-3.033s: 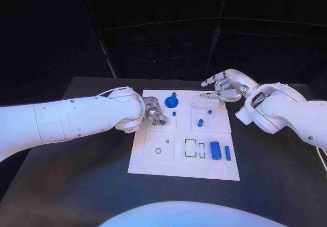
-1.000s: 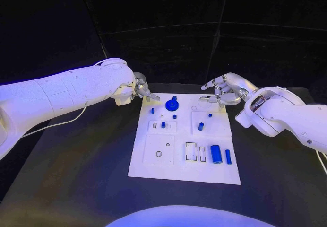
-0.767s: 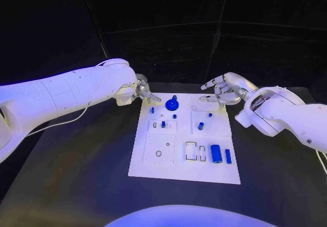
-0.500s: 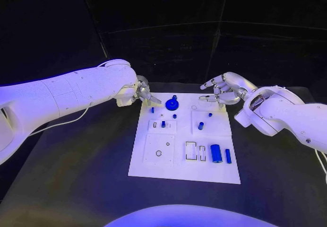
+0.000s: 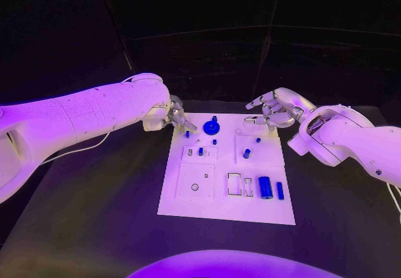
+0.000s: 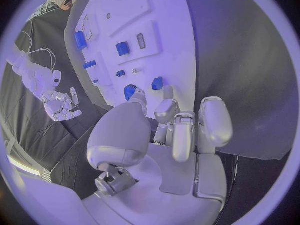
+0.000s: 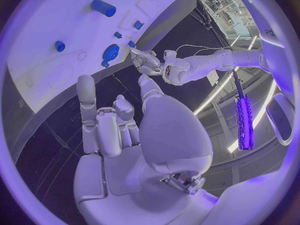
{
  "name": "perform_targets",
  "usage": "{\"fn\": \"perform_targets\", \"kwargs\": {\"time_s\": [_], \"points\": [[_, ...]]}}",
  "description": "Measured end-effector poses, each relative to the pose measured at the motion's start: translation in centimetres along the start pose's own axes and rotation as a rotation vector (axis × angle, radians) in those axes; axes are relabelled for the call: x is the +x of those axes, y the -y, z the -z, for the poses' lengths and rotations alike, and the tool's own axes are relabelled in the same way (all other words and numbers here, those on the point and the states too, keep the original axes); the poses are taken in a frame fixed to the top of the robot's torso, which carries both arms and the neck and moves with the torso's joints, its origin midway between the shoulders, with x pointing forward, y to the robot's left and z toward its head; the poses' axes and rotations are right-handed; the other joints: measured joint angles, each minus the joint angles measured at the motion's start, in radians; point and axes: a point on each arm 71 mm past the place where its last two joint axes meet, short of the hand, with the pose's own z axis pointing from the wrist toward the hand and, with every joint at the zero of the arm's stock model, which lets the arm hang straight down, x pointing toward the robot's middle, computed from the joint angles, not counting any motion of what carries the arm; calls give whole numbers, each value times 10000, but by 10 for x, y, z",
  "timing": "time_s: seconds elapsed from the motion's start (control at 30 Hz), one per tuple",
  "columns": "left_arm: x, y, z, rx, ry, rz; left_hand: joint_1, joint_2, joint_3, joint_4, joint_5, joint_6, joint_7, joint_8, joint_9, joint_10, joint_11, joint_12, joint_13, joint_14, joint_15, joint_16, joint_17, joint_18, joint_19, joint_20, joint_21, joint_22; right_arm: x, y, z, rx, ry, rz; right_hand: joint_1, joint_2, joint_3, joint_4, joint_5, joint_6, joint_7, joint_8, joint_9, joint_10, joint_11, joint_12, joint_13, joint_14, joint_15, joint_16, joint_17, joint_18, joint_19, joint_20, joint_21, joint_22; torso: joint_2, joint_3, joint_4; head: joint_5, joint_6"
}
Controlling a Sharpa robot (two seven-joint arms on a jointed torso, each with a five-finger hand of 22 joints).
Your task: Assemble the parts on the task board
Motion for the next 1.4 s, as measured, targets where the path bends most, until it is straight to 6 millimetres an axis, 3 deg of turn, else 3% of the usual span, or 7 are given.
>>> {"fn": "perform_targets", "kwargs": {"time_s": [0.43,0.8,0.97,1.13,1.27,1.4], "points": [[4,0,-3,-69,-186,-124,583,482,51,-266,0,35,-36,0,-66,0,0,0,-17,0,0,0,0,0,0,0,0,1,0,0,0,-5,-12,-1,0,0,0,0,56,0,0,0,0,0,0,0,1,0,0,0,0,0,0,0,0,0,-1,0,4,1,-26],[6,1,-4,-76,-230,-154,752,567,77,-401,0,108,-33,41,-66,1,0,1,-24,0,0,0,0,0,0,0,0,10,0,0,-1,-5,-16,-1,0,0,0,0,56,0,0,37,0,0,0,0,1,0,0,0,0,-1,0,0,0,-12,-2,-4,7,0,-58],[6,2,-4,-52,-218,-148,1136,818,241,-685,0,144,-68,133,-73,-4,-4,1,-33,0,0,0,0,-1,0,-1,0,20,1,0,-1,-11,-21,-2,0,0,0,0,56,0,0,37,0,0,0,0,1,0,0,0,0,0,0,0,0,-11,-4,-4,9,15,-60],[6,3,-3,25,-200,-141,1991,1192,757,-1302,-1,272,-195,312,3,-64,-114,1,-33,-8,-15,0,0,0,0,-1,0,40,1,0,-1,-8,-23,0,0,0,0,0,56,0,0,37,0,0,0,0,2,0,0,0,0,0,0,0,0,-11,-4,-4,9,23,-75],[6,3,-3,137,-177,-130,2546,1302,1234,-1863,-2,308,-231,383,27,-34,-220,-47,-38,-31,-117,0,0,0,5,-78,0,86,1,0,-1,-2,-22,2,0,0,0,0,56,0,0,37,0,0,0,0,2,0,0,0,0,-1,0,0,0,-10,-4,-4,9,24,-94],[8,4,-2,260,-174,-103,2778,1368,1236,-1865,0,269,-273,504,38,-33,-249,-107,-63,1,-148,0,0,0,14,-87,0,109,1,0,-1,5,-20,5,0,0,0,0,56,0,0,37,0,0,0,0,2,0,0,0,0,-1,0,0,0,-10,-4,-4,9,24,-110]]}}
